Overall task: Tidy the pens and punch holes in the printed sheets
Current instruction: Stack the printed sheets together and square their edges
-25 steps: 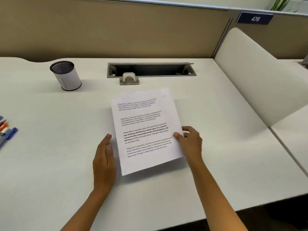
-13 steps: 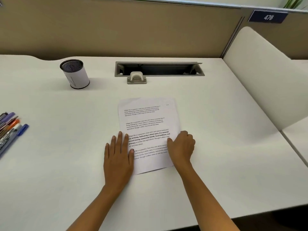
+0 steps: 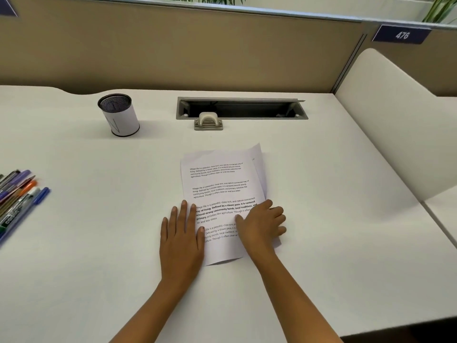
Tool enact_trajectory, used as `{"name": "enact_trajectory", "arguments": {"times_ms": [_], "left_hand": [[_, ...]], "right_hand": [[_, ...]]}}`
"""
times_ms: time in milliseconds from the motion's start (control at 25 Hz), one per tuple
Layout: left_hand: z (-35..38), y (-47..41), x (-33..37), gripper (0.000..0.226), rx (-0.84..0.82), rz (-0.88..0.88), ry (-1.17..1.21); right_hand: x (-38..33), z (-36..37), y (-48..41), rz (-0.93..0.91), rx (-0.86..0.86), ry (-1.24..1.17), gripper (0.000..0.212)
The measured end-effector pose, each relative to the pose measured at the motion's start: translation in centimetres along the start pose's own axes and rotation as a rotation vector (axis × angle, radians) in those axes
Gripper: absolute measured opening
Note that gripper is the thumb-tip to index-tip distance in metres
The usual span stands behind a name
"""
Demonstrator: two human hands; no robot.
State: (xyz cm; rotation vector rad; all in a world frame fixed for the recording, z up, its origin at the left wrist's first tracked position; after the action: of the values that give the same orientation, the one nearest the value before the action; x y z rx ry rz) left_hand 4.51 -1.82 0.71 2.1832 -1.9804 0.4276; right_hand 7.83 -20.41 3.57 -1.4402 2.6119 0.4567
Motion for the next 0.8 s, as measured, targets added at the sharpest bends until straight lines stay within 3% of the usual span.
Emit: {"name": "enact_trajectory", "arguments": {"times_ms": [120, 240, 480, 680, 800], "left_hand": [[-0.1, 0.1, -0.1, 0.064, 0.015, 0.002, 0.015], [-0.1, 0.1, -0.1, 0.062, 0.027, -0.001, 0.047], [-0.1, 0.0, -0.8, 0.054, 0.017, -0.069, 0.191], [-2.9, -3.7, -3.1, 0.049, 0.096, -0.3, 0.603], [-5.0, -8.1, -4.6, 0.044, -0.029, -0.385, 1.053]], "right_hand": [[0.5, -0.4, -0.7, 0.042, -0.035, -0.103, 0.068], [2.0, -1.7, -2.3, 0.074, -0.024, -0.257, 0.043], [0.9, -4.4, -2.8, -0.248, 0.029, -0.513, 0.021], [-1.4, -7.5, -2.6, -0.39, 0.093, -0.662, 0.022], [-3.3, -9.1, -2.4, -0.491, 0.065, -0.802, 0.017]]}}
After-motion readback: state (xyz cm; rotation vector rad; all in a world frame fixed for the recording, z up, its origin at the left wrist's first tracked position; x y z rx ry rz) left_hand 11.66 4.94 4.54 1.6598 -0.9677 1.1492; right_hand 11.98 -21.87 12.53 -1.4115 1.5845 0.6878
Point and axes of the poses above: each hand's wrist, its own y-axis away from the middle knuckle, its own z-axis out of the palm, x = y × z, the point moved 7 cm from there along -y, towards the middle knuckle, and after that the axes turned 3 degrees about -z, right-handed, at the moved point
